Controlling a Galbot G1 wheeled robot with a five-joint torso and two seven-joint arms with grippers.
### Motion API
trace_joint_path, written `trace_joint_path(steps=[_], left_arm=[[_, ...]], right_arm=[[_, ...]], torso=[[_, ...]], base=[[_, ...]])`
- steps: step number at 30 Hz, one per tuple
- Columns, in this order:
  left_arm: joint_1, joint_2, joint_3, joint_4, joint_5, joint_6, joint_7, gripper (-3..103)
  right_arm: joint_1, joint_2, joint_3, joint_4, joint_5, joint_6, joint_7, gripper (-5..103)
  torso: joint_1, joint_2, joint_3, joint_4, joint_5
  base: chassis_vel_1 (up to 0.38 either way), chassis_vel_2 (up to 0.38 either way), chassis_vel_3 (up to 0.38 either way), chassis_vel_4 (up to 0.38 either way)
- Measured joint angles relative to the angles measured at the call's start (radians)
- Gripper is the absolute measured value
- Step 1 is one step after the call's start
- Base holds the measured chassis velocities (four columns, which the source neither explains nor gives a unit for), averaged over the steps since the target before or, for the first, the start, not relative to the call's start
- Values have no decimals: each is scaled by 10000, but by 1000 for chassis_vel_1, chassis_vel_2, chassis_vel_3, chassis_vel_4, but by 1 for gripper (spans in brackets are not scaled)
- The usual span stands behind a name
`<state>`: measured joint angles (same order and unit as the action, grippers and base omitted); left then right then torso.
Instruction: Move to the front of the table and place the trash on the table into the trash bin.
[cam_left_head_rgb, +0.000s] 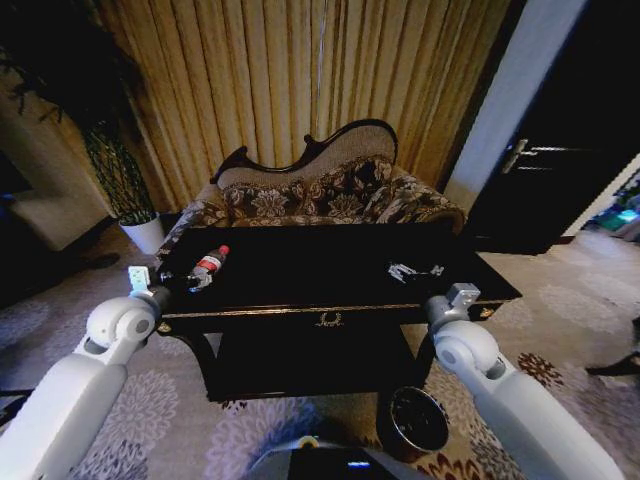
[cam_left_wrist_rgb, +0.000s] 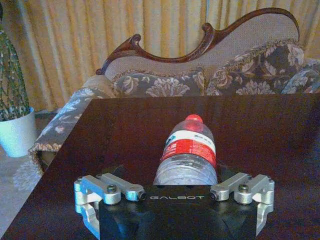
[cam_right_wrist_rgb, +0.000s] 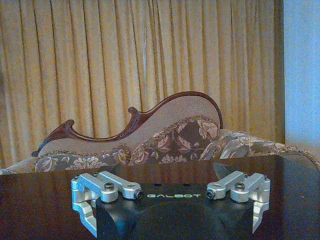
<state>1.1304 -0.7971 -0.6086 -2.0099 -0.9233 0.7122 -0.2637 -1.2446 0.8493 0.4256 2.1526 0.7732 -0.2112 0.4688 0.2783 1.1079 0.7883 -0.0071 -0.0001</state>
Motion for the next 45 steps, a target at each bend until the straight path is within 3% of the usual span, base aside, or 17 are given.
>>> trace_joint_path(steps=[14, 16, 22, 24, 26, 29, 39, 45], left_arm=[[-11, -191, 104, 36, -31, -9, -435, 103], [-17, -202, 119, 35, -53, -8, -476, 99], [-79, -329, 273, 45, -191, -9, -588, 72], [-99, -360, 308, 46, -210, -9, -590, 72], [-166, -418, 382, 29, -235, -15, -593, 58], [-243, -430, 442, 27, -248, -15, -604, 52], [-198, -405, 331, -114, -209, -51, -614, 41], [18, -363, 189, -129, 410, -1071, -185, 41]], right_arm=[[104, -3, -15, -146, 92, 48, -4, 100], [108, 7, -18, -160, 92, 69, -5, 100], [218, 25, -30, -298, 93, 151, -15, 100], [241, 21, -31, -316, 93, 160, -16, 100], [253, 12, -8, -321, 97, 172, -17, 100], [229, 6, 95, -328, 100, 175, -18, 100], [134, 17, 233, -293, 115, 175, -18, 100], [172, -28, 99, -35, 181, 174, -16, 100]], torso=[[0, 0, 0, 0, 0], [0, 0, 0, 0, 0], [0, 0, 0, 0, 0], [0, 1, 0, 0, 0], [0, 0, 0, 0, 2], [0, 0, 0, 0, 1], [0, 0, 0, 0, 1], [0, 0, 0, 0, -1]], base=[[0, 0, 0, 0], [0, 0, 0, 0], [0, 0, 0, 0], [0, 0, 0, 0], [0, 0, 0, 0], [0, 0, 0, 0], [0, 0, 0, 0], [0, 0, 0, 0]])
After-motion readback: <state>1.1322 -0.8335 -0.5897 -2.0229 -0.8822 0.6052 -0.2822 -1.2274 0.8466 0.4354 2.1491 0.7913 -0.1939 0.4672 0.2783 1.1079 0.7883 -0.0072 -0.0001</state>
